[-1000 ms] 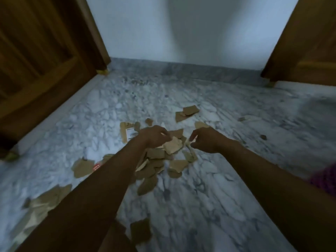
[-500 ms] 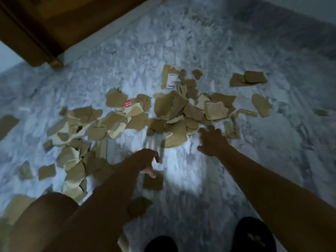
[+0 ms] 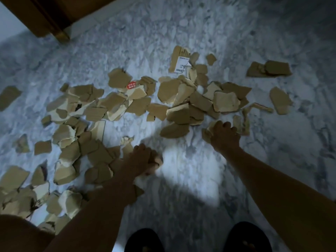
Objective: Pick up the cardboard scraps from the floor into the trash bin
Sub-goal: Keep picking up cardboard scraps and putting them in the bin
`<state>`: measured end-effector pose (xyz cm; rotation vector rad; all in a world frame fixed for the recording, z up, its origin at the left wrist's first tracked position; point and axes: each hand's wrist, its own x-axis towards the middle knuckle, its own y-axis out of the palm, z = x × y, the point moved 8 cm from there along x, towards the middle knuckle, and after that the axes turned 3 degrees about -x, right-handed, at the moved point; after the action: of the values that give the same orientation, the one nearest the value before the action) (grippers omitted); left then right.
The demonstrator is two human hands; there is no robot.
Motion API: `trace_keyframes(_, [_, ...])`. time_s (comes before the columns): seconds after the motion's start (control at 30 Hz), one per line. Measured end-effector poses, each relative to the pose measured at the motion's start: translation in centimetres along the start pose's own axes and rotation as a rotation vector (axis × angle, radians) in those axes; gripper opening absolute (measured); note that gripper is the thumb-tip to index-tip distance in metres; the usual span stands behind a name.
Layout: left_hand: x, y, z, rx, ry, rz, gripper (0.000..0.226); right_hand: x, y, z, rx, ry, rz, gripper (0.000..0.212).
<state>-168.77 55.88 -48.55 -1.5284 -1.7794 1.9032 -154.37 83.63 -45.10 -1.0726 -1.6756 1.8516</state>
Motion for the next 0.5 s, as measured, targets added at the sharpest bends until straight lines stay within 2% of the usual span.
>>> trace_keyframes(0.07, [2.0,-2.5,-1.0,-0.123,-0.020,-0.086,0.059,1.0,-0.1,-0.4,0.002,0.005,-0.011,0.048])
trace_keyframes(0.13, [4.6,-5.0,-2.5,-0.164,0.001,-0.148,0.076,1.7,0.0,-1.0,0.021,-0.002,-0.024,0.057])
trace_keyframes(0.2, [7.3,-5.9,-4.2,-0.182,0.032,-0.147,0.087,1.8,0.0,-1.3,0.035,-0.039,-0.028,0.071])
trace_keyframes(0.27, [8.4,-6.4,-6.2,-0.186,0.025,-0.161,0.097,1.7,-0.8,-1.5,0.004,-0.066,-0.118,0.076])
trace_keyframes(0.3, [8.6,-6.4,-6.7,-0.188,-0.013,-0.178,0.098,1.8,-1.2,-1.4,0.004,-0.096,-0.103,0.077])
trace_keyframes(0.43, [8.4,-5.6,-7.3,-0.231,-0.130,-0.256,0.083,1.9,0.8,-0.2,0.120,-0.265,0.380,0.081])
trace_keyframes(0.5, [8.1,-5.4,-7.4,-0.339,-0.113,-0.267,0.075,1.2,0.9,0.6,0.089,-0.308,0.312,0.072])
